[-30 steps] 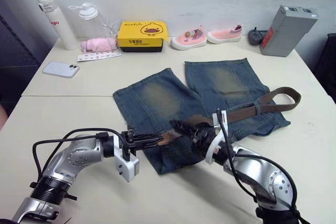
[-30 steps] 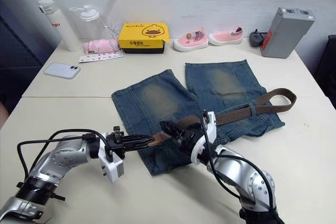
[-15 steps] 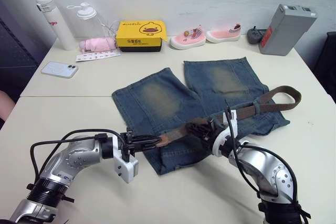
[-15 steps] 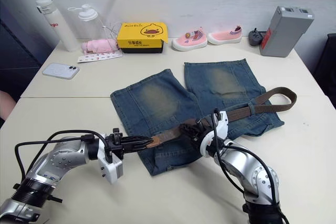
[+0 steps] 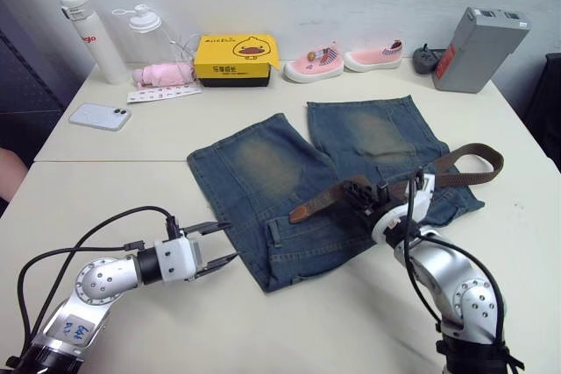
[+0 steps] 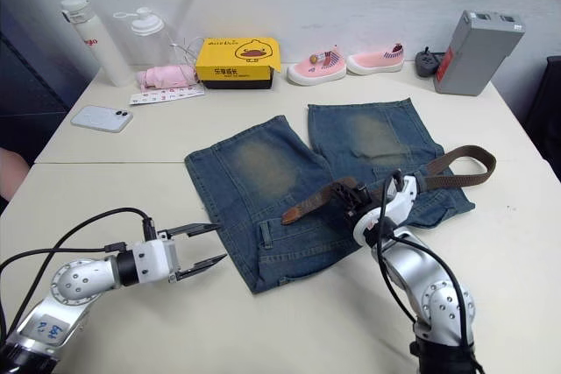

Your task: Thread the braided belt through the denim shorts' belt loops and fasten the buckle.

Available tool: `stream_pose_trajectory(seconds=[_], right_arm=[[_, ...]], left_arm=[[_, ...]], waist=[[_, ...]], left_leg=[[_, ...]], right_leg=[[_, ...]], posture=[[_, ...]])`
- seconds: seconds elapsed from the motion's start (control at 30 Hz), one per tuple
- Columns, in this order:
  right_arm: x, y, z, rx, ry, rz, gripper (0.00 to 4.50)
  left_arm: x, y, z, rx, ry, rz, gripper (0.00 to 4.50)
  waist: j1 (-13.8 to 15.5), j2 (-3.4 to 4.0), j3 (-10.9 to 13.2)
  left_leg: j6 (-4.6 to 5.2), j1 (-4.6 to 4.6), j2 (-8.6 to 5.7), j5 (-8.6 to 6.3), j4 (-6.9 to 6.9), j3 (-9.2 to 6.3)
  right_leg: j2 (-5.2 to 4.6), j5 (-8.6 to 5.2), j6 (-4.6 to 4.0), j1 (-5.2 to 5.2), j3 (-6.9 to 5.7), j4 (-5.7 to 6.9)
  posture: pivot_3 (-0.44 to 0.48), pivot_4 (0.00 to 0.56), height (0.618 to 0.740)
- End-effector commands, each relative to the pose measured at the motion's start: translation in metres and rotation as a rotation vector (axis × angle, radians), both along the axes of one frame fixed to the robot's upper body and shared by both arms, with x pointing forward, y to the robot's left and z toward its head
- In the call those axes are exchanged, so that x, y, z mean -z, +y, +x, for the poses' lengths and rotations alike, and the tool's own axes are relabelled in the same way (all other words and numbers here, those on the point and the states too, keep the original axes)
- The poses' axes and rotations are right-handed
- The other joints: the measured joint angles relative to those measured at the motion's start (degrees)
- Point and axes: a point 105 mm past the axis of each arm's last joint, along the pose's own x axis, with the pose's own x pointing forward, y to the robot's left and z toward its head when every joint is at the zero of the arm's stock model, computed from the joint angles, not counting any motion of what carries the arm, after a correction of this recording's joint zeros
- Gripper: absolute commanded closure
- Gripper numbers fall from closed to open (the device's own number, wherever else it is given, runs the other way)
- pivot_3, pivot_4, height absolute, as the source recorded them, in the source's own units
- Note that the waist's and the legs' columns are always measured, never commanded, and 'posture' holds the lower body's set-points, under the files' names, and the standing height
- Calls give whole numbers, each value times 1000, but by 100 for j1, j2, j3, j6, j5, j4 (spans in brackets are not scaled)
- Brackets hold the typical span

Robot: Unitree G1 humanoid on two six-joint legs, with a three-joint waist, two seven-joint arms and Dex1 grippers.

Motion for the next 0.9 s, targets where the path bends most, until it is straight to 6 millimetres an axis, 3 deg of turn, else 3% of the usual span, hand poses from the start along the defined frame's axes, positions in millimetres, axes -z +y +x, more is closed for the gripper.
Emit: stream_pose_trajectory(seconds=[0.03,0.33,0.73,0.9], right_arm=[[-1,11,-5,-20,-63,-41,4500],[6,21,-21,-82,-76,-48,4500],[2,0,-20,-7,-119,-64,4500],[-4,7,-24,-61,-178,-117,4500]], left_arm=[[-23,-2,3,-29,-20,-60,1616],[-27,0,3,-22,-4,-29,1616],[-31,-3,6,-12,-2,-42,1616],[-31,-5,6,-4,-10,-38,1616]], waist=[[-7,0,-2],[0,4,-5],[12,3,-5],[8,4,-5]], left_leg=[[0,1,0,0,0,2],[-3,4,-22,-2,-4,4],[-5,3,-24,-3,-4,5],[-5,4,-24,-3,-4,6]], right_leg=[[0,0,0,1,1,0],[6,0,-1,-1,3,-3],[6,0,-1,0,4,-9],[6,0,-1,1,4,-11]], posture=[[0,150,683],[0,150,683],[0,150,683],[0,150,683]])
